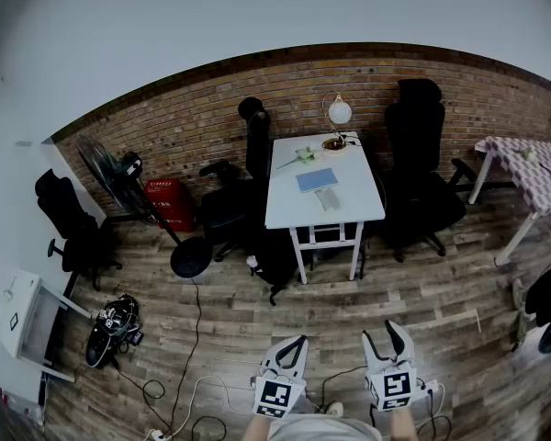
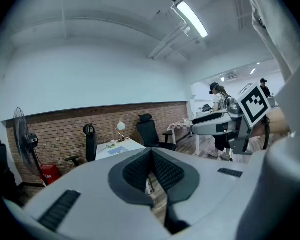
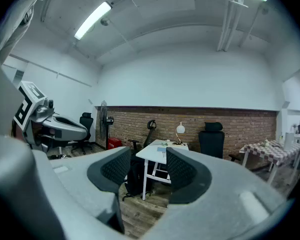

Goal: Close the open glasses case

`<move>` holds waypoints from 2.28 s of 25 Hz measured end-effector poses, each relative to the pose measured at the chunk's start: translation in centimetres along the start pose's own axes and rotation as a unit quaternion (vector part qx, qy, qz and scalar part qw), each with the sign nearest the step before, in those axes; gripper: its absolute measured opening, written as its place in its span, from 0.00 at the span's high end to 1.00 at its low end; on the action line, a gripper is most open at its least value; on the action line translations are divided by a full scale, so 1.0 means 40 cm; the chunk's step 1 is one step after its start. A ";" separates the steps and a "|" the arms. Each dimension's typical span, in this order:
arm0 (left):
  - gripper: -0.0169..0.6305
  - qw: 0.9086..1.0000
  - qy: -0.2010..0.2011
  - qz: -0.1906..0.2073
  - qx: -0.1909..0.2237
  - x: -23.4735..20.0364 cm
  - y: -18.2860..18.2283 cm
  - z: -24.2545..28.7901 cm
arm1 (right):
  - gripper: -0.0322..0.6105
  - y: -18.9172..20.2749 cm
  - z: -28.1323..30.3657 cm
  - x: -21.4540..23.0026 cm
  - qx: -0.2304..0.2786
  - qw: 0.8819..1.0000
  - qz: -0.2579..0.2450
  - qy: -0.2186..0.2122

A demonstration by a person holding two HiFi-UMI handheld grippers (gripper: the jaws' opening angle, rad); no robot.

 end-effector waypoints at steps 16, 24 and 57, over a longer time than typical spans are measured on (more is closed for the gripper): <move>0.97 1.000 -0.019 -0.011 0.013 0.021 -0.026 0.059 | 0.61 0.002 0.050 0.046 0.001 1.000 -0.010 -0.022; 0.97 1.000 -0.015 -0.009 0.017 -0.062 -0.023 0.145 | 0.61 -0.013 0.161 0.065 -0.004 1.000 -0.016 -0.009; 0.97 0.999 0.045 -0.001 0.022 -0.499 -0.076 0.487 | 0.61 -0.162 0.638 0.080 -0.031 0.998 -0.016 0.044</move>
Point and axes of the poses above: the fingertips, and each gripper's own axes: z forward along the fingers, x to its right, y out of its underside, the point moved 7 cm from there along -z, backward along the fingers, and after that the axes turned 9 degrees about -x, right-handed, at the moved point
